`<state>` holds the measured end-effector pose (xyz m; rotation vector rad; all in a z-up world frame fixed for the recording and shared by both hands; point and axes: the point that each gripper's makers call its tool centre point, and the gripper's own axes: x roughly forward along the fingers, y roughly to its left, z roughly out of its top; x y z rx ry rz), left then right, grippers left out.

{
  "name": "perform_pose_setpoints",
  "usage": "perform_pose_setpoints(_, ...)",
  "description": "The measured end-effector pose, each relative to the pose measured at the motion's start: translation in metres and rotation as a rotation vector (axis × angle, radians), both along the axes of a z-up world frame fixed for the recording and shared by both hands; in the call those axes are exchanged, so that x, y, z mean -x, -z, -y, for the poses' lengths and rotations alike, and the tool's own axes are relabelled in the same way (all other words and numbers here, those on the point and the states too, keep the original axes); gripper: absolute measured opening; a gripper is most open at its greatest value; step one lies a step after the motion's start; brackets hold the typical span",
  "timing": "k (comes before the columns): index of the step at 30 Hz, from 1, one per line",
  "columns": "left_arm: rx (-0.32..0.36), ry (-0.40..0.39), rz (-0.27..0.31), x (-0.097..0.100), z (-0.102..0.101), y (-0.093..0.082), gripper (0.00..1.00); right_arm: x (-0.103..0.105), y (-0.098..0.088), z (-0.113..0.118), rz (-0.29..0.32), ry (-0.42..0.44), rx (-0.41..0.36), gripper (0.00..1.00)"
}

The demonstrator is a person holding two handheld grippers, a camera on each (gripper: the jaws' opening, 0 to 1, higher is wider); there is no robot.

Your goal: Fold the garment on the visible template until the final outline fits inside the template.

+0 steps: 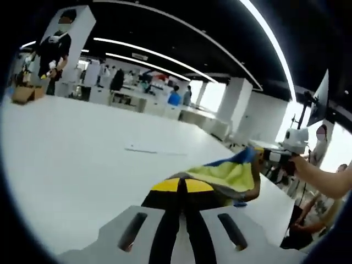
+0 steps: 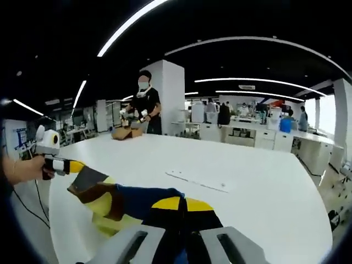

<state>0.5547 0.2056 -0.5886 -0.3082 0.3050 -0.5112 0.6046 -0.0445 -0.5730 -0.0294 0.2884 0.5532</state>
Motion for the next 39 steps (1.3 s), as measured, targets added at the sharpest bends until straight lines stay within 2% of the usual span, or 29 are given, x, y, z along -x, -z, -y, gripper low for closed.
perform_pose_setpoints(5, 0.066, -0.027, 0.005, -0.02, -0.001, -0.006, 0.0, -0.02, -0.003, 0.002, -0.008, 0.035, 0.0, 0.0)
perform_pose_setpoints(9, 0.098, -0.052, 0.006, -0.042, 0.0, -0.004, 0.0, -0.038, 0.007, 0.004, -0.052, 0.068, -0.023, 0.0)
perform_pose_setpoints(12, 0.108, -0.07, -0.012, -0.059, -0.001, 0.004, 0.0, -0.053, 0.016, 0.009, -0.07, 0.099, -0.007, 0.0)
perform_pose_setpoints(15, 0.09, -0.1, -0.036, -0.076, -0.004, 0.019, 0.0, -0.07, 0.028, 0.014, -0.102, 0.125, -0.016, 0.0)
perform_pose_setpoints(18, 0.097, -0.107, -0.058, -0.089, -0.004, 0.031, 0.0, -0.084, 0.041, 0.019, -0.143, 0.155, -0.037, 0.0)
perform_pose_setpoints(22, 0.098, -0.103, -0.079, -0.103, -0.001, 0.044, 0.0, -0.101, 0.06, 0.021, -0.171, 0.177, -0.026, 0.0)
perform_pose_setpoints(25, 0.074, -0.096, -0.081, -0.113, 0.002, 0.049, 0.0, -0.109, 0.07, 0.023, -0.179, 0.191, 0.008, 0.0)
perform_pose_setpoints(34, 0.038, -0.122, -0.074, -0.143, 0.001, 0.058, 0.0, -0.132, 0.096, 0.029, -0.211, 0.222, 0.042, 0.0)
perform_pose_setpoints(35, 0.013, -0.127, -0.074, -0.146, 0.0, 0.063, 0.0, -0.133, 0.1, 0.028, -0.223, 0.221, 0.033, 0.0)
perform_pose_setpoints(39, 0.0, -0.145, -0.096, -0.155, -0.002, 0.077, 0.0, -0.141, 0.11, 0.029, -0.234, 0.24, 0.028, 0.0)
